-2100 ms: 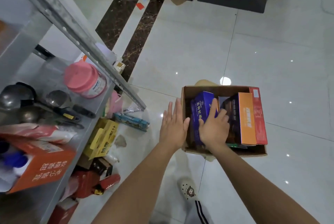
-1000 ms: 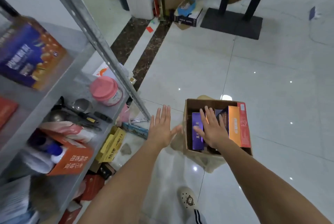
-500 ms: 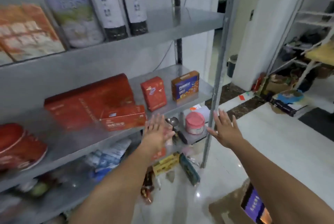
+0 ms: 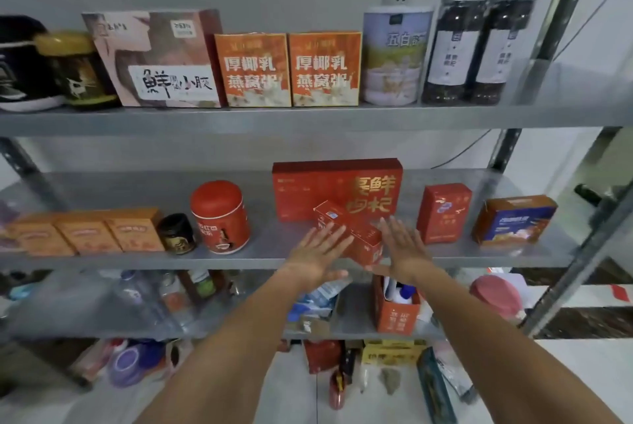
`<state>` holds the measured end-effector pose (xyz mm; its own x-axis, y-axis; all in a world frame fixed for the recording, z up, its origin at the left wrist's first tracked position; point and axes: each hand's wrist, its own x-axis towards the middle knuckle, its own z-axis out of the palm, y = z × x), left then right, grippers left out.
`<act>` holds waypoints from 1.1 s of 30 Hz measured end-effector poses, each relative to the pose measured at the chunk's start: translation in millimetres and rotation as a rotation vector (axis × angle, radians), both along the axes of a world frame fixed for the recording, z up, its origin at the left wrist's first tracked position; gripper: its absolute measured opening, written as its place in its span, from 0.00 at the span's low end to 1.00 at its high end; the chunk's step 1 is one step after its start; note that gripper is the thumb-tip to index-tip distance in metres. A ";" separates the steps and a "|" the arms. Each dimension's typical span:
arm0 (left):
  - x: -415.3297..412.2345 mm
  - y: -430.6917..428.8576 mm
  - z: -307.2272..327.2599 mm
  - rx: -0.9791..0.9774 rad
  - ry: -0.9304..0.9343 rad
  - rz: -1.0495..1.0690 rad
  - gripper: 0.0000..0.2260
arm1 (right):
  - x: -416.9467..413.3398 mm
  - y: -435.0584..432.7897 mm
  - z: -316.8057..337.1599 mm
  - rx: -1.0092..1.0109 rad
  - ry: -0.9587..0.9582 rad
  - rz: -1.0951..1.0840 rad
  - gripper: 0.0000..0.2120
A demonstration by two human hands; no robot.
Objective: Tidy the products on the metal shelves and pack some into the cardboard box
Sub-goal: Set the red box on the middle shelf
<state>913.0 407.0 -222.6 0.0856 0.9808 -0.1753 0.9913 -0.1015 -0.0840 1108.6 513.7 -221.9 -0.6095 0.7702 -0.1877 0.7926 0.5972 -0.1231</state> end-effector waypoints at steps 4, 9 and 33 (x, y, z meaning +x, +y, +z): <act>-40.3 6.8 -4.6 0.003 -0.033 0.149 0.35 | -33.1 4.9 -6.3 -0.068 0.055 -0.066 0.53; -74.6 19.3 -22.5 0.002 -0.074 0.156 0.36 | -52.6 15.7 -20.3 -0.170 0.358 -0.190 0.49; -94.6 21.7 -39.4 -0.003 -1.458 0.328 0.48 | -26.4 -3.1 -11.5 -0.665 0.765 -0.321 0.28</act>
<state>818.4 428.7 -262.0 -0.0355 0.9903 -0.1340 0.1791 0.1382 0.9741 1082.2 510.6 -233.4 -0.5303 0.7992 -0.2829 0.4744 0.0032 -0.8803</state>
